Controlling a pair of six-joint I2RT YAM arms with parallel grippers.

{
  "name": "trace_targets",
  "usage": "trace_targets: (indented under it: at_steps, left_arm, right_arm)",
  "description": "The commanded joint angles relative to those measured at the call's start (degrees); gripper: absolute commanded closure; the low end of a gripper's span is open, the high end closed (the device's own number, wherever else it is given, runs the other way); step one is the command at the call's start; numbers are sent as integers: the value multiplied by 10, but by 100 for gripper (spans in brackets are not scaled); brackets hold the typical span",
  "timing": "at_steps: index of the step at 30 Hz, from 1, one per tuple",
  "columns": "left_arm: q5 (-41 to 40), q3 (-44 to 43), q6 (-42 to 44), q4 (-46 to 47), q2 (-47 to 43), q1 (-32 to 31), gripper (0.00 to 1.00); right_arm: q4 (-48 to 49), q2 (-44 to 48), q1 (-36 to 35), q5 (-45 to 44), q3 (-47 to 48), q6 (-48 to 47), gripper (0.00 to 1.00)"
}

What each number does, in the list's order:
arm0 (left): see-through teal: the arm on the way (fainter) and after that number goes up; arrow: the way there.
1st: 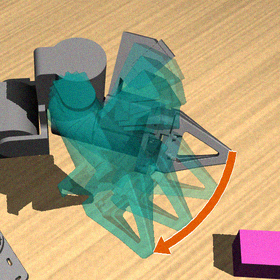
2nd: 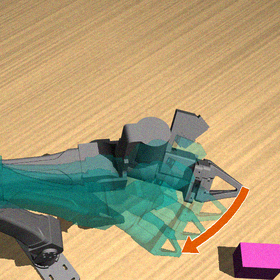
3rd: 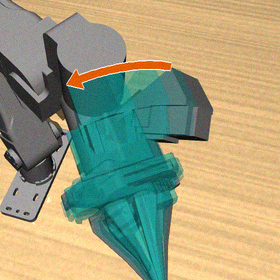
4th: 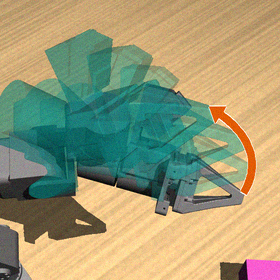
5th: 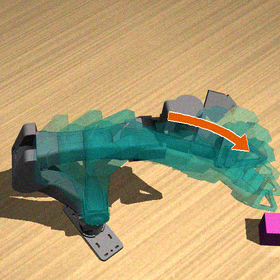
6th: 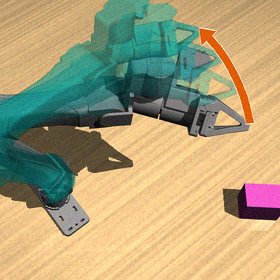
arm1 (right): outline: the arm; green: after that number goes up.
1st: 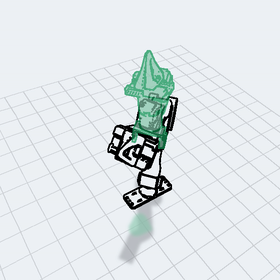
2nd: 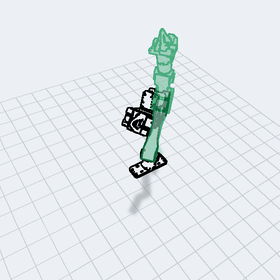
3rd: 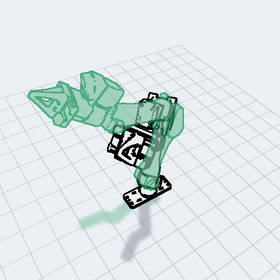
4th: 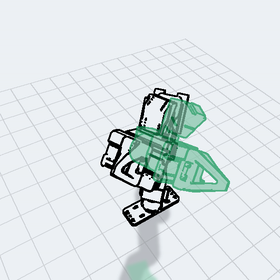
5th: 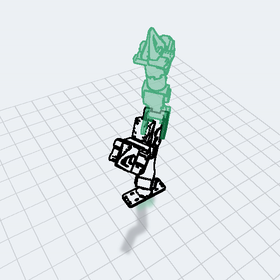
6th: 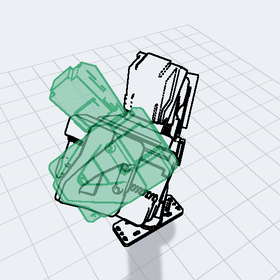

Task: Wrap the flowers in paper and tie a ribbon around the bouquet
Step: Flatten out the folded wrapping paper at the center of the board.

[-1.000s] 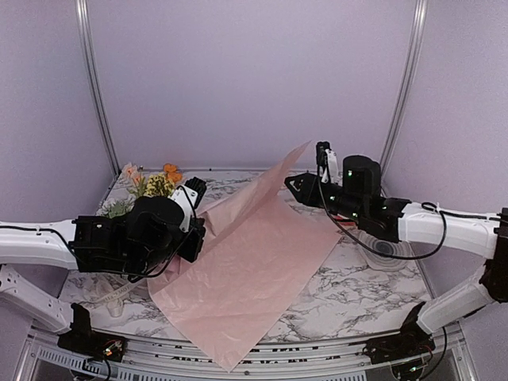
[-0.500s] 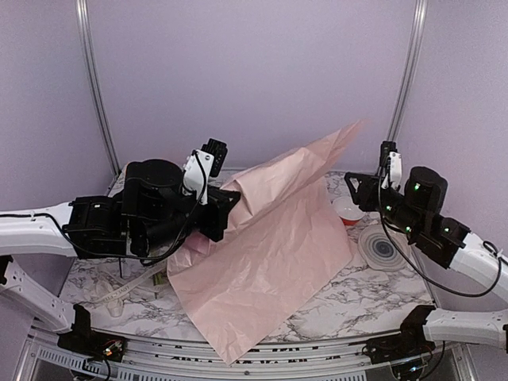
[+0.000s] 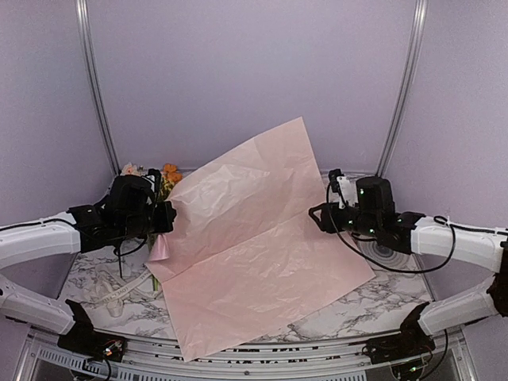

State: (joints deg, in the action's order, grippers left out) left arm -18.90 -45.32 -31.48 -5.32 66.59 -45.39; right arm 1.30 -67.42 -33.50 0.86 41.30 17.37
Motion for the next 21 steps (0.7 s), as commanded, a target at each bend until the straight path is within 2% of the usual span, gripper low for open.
trace_targets:
  at_steps: [1, 5, 8, 14, 21]
  left_arm:
    - [113, 8, 36, 4, 42, 103, 100]
    - [161, 22, 64, 20, 96, 193, 100]
    - [196, 30, 82, 53, 155, 231, 100]
    - [247, -18, 131, 72, 276, 234, 100]
    - [217, -34, 118, 61, 288, 232, 100]
  right_arm:
    - [32, -82, 3, 40, 21, 47, 54]
    - [30, -166, -2, 41, 58, 80, 56]
    - [15, -234, -9, 31, 99, 90, 56]
    - [-76, -340, -12, -27, 183, 116, 56]
    - [-142, -374, -15, -90, 186, 166, 56]
